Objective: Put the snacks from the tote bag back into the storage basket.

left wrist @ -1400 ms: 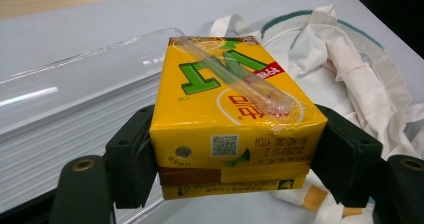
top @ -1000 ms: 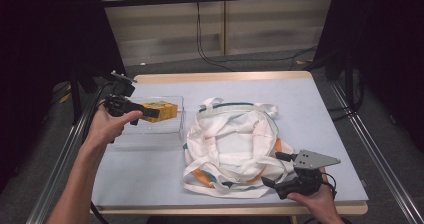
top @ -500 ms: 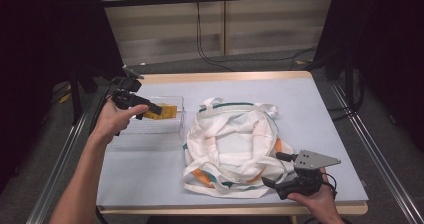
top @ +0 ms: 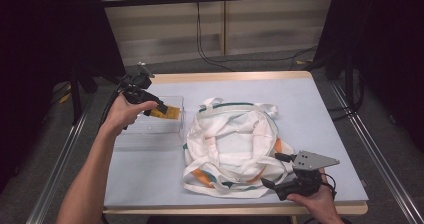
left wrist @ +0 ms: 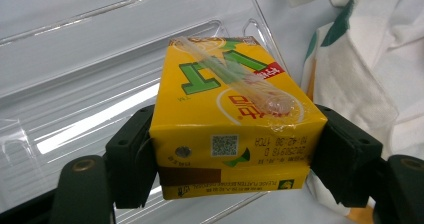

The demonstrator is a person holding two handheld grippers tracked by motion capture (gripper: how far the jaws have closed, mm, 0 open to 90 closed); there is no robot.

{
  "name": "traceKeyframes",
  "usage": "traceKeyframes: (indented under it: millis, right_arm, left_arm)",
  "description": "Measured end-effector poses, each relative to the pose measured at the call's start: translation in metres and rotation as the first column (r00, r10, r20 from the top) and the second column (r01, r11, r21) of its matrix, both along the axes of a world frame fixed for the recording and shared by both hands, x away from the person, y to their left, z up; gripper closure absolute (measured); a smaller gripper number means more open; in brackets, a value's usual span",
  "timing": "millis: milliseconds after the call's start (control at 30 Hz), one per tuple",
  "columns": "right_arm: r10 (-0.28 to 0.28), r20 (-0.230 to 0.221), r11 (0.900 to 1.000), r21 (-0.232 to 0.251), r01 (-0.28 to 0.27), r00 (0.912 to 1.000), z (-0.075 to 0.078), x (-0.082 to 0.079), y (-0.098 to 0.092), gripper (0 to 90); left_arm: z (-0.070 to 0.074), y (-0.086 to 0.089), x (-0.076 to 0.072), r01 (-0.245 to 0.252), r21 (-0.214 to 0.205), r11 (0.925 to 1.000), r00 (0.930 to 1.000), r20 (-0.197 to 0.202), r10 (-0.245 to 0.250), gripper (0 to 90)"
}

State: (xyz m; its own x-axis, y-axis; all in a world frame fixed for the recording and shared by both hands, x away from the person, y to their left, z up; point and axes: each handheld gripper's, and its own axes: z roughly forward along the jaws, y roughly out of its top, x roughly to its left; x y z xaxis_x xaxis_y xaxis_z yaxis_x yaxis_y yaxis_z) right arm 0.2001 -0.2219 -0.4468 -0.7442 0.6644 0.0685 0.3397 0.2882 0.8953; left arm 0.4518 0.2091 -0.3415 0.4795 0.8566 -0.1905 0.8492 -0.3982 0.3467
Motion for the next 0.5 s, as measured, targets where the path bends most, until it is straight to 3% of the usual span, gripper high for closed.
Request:
traceKeyframes:
  millis: [233,500]
  right_arm:
    - [-0.002,0.002,1.0000,0.007,0.002,1.0000,0.000,0.000,-0.002,8.8]
    - [0.005,-0.002,1.0000,0.005,-0.005,1.0000,0.000,0.000,-0.001,8.8]
  left_arm:
    - [-0.001,-0.005,0.009,-0.032,0.003,0.9995,0.9993,-0.016,0.032,27.3]
    - [-0.003,-0.016,0.022,-0.068,0.020,0.9975,0.9954,-0.067,0.069,27.3]
